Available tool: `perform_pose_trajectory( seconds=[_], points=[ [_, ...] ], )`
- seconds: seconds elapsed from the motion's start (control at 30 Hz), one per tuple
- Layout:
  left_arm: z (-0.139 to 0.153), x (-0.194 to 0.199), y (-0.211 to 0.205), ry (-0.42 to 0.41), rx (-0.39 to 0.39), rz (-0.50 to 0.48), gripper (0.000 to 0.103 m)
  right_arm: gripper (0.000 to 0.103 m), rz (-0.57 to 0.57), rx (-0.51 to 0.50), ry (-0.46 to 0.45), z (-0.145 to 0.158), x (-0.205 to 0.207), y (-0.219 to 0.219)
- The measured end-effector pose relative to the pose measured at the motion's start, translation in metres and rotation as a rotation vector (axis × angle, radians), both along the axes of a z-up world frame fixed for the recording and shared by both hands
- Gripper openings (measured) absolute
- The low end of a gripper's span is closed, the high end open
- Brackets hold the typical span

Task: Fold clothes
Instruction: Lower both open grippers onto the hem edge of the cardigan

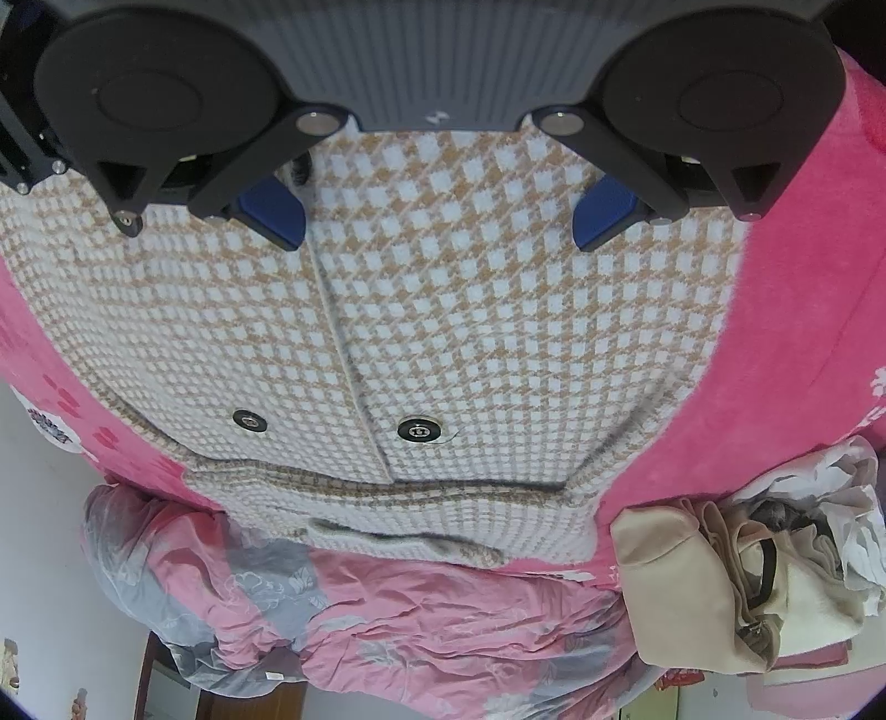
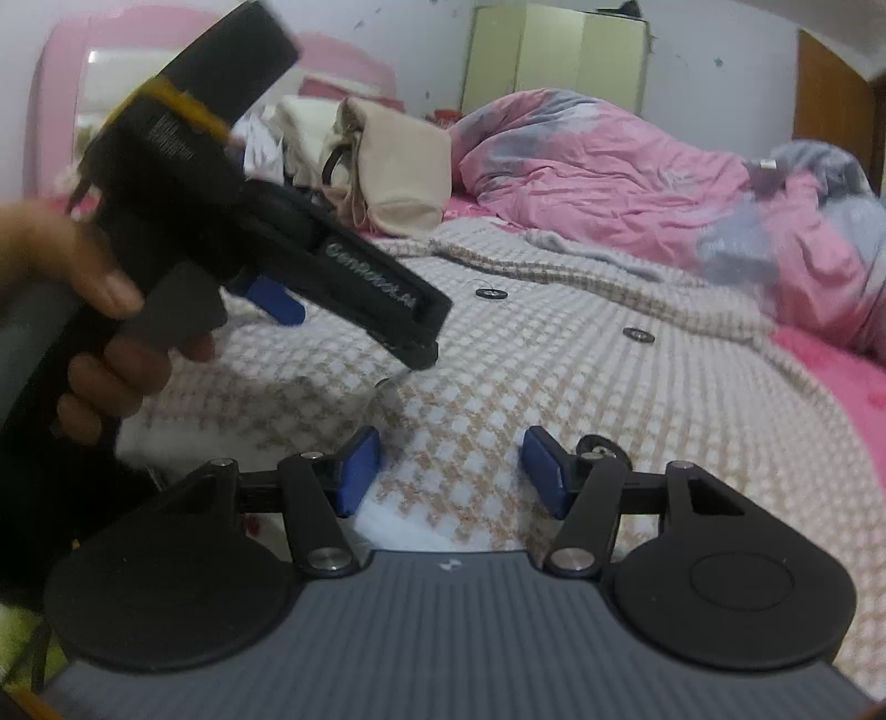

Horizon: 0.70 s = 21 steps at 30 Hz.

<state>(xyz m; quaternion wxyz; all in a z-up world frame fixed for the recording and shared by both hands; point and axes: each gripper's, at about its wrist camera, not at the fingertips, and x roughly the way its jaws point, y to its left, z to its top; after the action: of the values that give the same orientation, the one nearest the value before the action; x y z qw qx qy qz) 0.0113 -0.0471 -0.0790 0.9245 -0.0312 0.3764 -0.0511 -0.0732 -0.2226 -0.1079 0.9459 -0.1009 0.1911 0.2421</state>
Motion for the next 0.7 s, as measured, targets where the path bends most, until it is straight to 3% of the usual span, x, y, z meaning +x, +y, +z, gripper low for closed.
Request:
perform_pose_trajectory(
  seconds=[0.3, 0.5, 0.7],
  points=[
    [0.001, -0.015, 0.010, -0.057, -0.035, -0.020, 0.103, 0.059, 0.016, 0.050, -0.009, -0.008, -0.001, -0.008],
    [0.007, -0.047, 0.029, -0.123, -0.095, -0.031, 0.103, 0.059, 0.021, 0.068, -0.003, -0.009, 0.002, -0.011],
    [0.007, -0.080, 0.052, -0.118, -0.069, -0.025, 0.103, 0.060, 0.020, 0.064, 0.002, -0.008, 0.000, -0.010]
  ],
)
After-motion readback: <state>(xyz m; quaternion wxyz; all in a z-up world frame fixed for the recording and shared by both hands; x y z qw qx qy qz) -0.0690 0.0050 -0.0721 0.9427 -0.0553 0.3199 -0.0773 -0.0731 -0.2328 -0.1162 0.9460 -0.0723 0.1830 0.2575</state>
